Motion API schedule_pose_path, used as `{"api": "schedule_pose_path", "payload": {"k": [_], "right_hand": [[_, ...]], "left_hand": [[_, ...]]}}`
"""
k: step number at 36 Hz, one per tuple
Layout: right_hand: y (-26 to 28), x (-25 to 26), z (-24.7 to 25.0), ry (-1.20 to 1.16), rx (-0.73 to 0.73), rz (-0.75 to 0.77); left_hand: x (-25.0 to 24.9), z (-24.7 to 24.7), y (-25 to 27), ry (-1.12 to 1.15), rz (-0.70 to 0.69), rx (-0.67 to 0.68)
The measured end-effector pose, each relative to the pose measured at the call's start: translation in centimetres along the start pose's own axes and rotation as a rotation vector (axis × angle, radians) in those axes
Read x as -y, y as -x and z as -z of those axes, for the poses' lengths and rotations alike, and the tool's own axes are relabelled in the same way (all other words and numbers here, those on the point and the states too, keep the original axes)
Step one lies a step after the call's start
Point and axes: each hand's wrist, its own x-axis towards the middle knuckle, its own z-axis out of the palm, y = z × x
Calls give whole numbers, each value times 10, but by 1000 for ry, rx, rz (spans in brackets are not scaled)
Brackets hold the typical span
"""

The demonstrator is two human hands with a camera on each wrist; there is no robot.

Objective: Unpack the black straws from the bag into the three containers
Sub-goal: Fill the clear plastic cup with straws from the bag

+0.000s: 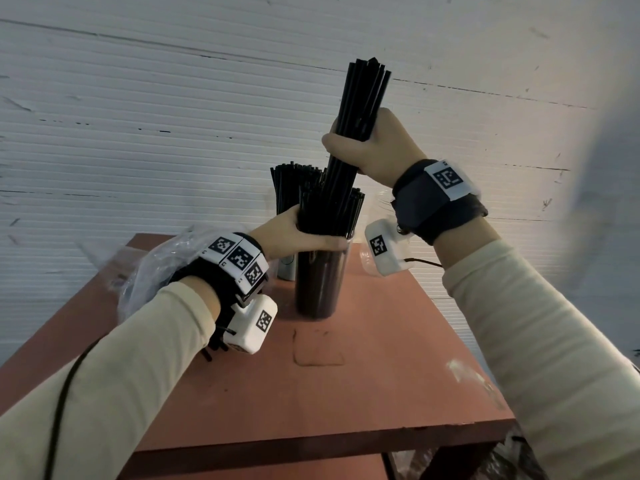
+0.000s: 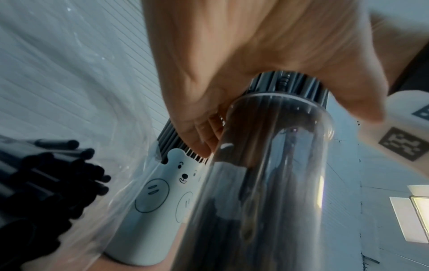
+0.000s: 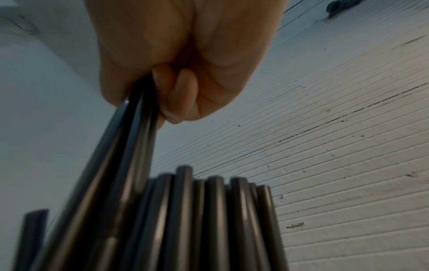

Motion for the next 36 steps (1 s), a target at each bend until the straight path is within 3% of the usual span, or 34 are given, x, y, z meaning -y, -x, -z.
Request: {"api": "schedule_pose_path", "payload": {"k": [4,19,23,26,31,36], "right_hand": [[1,-4,-4,1,28,-14],[20,-25,-25,30,81,-79],[24,-27,-28,149,11,-26],[26,-28,-31,252,-125,-12],[29,-14,-36,166,-326,185],[23,-5,-44,251,-365,267]], "left_hand": [[0,-1,-3,-31,10,-85],[14,2,6,-38,87,12],[18,0,9,-35,86,-3],[18,-2,11,-21,89,-30],[19,-6,15,-32,93,-84],[19,-9,18,-41,76,-137]]}}
